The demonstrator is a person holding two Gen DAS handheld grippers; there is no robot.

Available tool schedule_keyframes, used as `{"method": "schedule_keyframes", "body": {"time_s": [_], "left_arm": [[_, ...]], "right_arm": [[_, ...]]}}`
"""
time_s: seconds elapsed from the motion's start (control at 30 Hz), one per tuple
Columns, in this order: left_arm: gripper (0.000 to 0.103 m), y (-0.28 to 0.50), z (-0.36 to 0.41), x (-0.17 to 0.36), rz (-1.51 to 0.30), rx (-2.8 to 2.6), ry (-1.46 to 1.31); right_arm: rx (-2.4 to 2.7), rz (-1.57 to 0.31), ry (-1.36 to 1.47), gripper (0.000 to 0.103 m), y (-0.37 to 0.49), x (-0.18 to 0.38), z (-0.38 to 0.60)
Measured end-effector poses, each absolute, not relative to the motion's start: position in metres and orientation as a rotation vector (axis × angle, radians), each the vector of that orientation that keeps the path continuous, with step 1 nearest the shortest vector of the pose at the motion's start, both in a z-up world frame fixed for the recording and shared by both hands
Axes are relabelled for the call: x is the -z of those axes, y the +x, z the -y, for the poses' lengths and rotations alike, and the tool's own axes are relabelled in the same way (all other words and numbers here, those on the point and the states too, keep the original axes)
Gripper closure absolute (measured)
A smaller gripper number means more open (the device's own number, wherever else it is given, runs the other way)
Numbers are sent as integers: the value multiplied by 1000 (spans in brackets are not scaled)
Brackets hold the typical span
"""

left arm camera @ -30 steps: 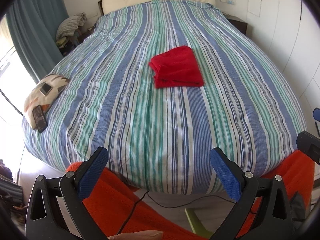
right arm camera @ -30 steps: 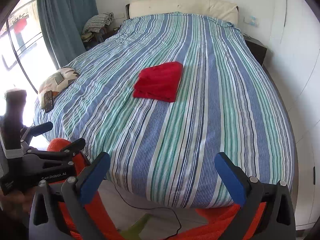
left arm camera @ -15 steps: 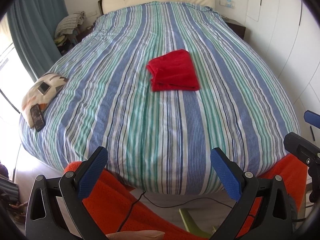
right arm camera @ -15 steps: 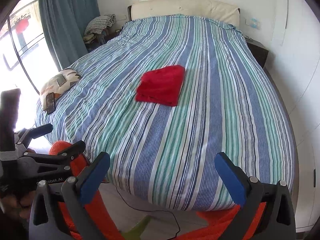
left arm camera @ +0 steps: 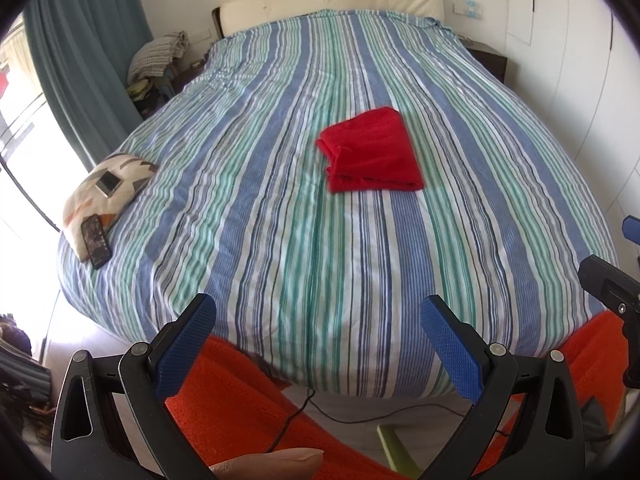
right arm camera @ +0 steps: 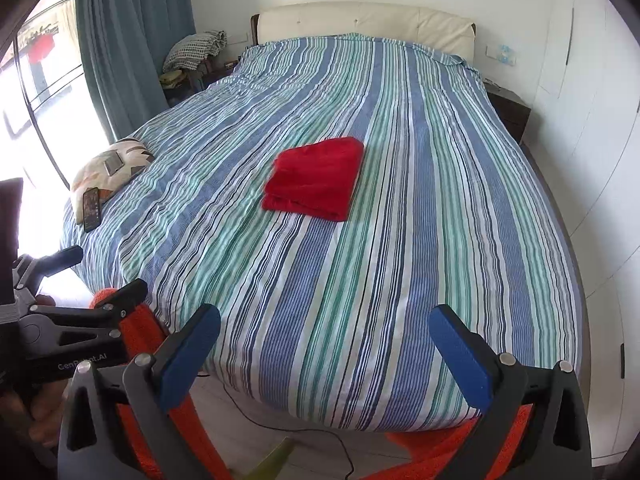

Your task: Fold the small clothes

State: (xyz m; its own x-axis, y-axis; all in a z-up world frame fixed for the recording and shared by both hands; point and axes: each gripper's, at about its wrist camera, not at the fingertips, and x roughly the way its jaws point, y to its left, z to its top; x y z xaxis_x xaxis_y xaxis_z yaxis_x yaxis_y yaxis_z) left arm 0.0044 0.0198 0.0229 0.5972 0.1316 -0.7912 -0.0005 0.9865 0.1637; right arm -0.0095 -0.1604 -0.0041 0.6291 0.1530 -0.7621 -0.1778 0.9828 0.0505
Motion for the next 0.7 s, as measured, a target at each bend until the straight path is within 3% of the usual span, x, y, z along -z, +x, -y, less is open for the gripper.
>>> {"method": "schedule_keyframes", "body": {"time_s": [0.7], "left_arm": [[1,18,-7,-15,-948,-75,174]], "right_arm": [[-66,-829,-94,0,-9,6,178]]}}
